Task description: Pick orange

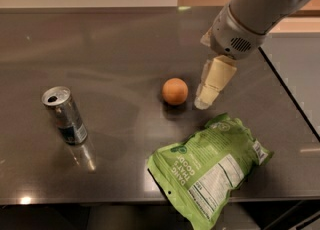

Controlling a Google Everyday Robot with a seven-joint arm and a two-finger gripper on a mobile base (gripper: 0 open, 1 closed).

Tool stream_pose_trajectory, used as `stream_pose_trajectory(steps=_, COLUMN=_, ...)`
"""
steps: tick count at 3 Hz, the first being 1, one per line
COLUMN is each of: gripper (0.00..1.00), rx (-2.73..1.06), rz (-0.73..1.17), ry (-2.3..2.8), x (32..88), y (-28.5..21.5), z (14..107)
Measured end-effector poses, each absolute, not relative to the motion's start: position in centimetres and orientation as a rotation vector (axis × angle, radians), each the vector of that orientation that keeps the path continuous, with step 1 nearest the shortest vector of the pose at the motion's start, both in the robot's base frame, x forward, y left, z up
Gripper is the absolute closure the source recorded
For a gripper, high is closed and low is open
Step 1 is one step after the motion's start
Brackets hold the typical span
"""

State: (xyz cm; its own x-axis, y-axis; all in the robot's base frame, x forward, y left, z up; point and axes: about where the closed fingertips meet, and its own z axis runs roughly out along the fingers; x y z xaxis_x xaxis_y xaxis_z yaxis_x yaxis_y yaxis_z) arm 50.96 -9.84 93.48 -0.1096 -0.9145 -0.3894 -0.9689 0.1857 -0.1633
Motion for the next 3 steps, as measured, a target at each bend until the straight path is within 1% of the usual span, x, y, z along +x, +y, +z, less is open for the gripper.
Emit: stream_pose_trajectory(steps=3, gripper=0.0, rx=-1.853, rz=0.227, ry=2.046, x=52.4, y=-6.1, z=89.2)
